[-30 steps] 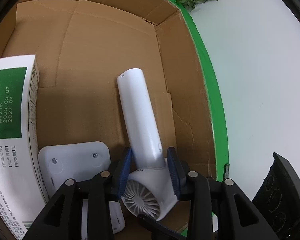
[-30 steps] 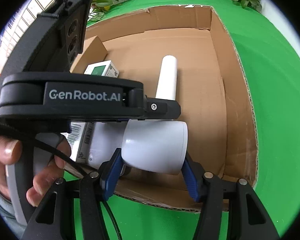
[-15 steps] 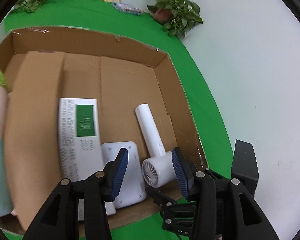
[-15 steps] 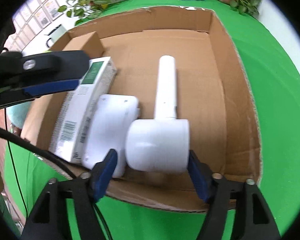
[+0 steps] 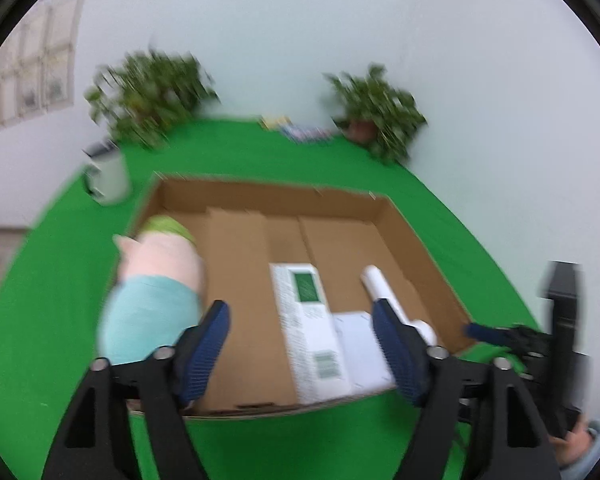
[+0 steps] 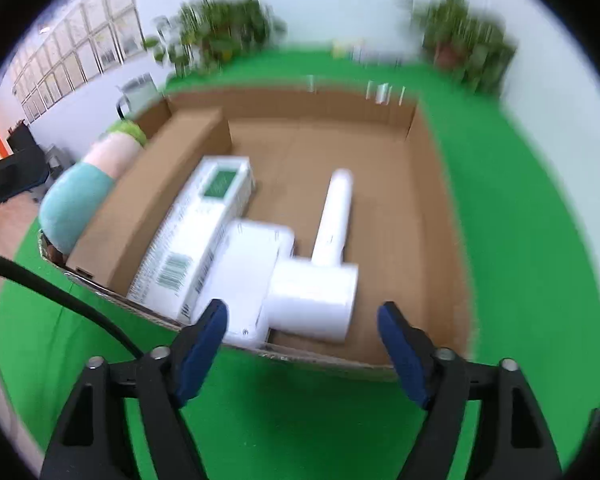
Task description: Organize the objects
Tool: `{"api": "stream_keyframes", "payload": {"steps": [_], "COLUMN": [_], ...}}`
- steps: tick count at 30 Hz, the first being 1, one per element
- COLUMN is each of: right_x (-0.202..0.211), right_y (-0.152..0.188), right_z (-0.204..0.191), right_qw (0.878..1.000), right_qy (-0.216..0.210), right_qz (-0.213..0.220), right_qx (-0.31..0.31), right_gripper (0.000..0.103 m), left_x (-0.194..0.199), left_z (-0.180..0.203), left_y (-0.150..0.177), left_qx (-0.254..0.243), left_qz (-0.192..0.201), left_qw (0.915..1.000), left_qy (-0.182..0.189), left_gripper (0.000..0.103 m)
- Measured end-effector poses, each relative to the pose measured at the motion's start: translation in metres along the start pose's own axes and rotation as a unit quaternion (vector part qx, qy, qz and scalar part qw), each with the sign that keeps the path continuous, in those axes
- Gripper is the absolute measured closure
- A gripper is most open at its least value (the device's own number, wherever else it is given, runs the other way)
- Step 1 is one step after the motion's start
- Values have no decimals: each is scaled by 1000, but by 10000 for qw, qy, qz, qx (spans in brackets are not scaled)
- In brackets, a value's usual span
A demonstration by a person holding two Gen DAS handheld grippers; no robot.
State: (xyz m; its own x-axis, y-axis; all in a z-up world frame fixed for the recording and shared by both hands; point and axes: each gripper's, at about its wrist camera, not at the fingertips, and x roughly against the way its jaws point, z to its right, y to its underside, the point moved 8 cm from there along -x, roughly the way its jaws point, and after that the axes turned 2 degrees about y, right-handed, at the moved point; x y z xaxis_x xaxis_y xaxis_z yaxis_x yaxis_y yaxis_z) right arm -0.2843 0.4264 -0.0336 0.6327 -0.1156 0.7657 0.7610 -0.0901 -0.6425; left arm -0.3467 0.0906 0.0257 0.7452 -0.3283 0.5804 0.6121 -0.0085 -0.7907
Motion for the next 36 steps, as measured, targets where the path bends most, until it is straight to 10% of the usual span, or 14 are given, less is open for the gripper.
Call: {"api": "stream_keyframes", "payload": {"steps": [2, 6, 23, 36], "right_x": [31, 44, -9, -7], "right_y": [3, 17, 26, 30], "right_z": [-12, -36, -32, -37], "right_qw": [9966, 9887, 9799, 9808], "right_qy": [59, -296, 822, 759], "right_qz": [818, 1458, 1767, 1774], "right_qx": [55, -197, -420, -267], "right_gripper": [18, 14, 8, 1], "left_x": [27, 50, -48, -59], "left_z": [-7, -24, -35, -33], "left_y": [9, 40, 95, 94], "left_qx": [-234, -908, -442, -449], "left_qz": [570, 1138, 585, 556], "left_qw": [9969, 9723, 9847, 9848], "left_qy": [-490, -1830, -1579, -1581], "left_gripper": [0, 0, 0, 0]}}
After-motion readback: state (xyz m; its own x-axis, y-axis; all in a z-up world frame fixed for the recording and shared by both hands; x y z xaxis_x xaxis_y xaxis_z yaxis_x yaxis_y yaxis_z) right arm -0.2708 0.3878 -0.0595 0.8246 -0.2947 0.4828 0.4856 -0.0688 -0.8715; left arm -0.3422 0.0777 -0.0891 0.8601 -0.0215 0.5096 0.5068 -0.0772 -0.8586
